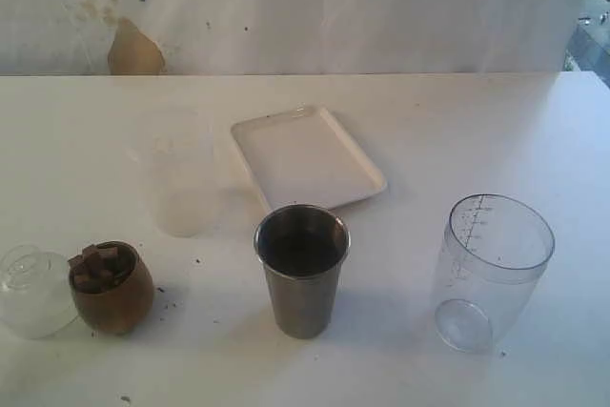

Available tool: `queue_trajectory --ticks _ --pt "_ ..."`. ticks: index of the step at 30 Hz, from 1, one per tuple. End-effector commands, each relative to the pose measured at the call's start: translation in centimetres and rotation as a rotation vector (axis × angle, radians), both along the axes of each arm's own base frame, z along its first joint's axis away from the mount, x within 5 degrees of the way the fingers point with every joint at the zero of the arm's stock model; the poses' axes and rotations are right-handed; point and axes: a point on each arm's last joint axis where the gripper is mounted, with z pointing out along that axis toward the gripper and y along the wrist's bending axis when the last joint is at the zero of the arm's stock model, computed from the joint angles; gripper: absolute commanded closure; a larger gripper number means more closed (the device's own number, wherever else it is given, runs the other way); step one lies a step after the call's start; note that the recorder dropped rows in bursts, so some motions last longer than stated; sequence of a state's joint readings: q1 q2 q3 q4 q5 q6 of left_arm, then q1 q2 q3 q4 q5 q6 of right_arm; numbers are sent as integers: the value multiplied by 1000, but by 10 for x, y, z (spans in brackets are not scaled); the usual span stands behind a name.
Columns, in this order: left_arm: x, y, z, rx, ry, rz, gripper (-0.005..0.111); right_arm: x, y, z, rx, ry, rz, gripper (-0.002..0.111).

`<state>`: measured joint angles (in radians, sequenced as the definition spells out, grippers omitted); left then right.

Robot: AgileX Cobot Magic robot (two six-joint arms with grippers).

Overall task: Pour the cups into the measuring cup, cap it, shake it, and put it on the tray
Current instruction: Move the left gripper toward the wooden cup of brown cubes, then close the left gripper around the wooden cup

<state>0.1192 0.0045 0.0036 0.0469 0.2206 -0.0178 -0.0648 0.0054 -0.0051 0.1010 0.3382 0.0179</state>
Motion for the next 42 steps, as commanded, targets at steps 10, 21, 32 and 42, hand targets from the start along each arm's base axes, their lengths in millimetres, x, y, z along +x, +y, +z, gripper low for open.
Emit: queue_trajectory --ticks 10,21,32,42 --pt "-8 -1 51 -549 -625 -86 106 0 0 -1 3 -2 -7 108" --pt "29 -46 46 -229 -236 -563 2 0 0 -1 3 -2 -7 108" --pt "62 -53 -17 -205 183 -693 2 0 0 -1 3 -2 -7 108" --pt "90 -47 -54 -177 272 -659 2 0 0 -1 3 -2 -7 108"
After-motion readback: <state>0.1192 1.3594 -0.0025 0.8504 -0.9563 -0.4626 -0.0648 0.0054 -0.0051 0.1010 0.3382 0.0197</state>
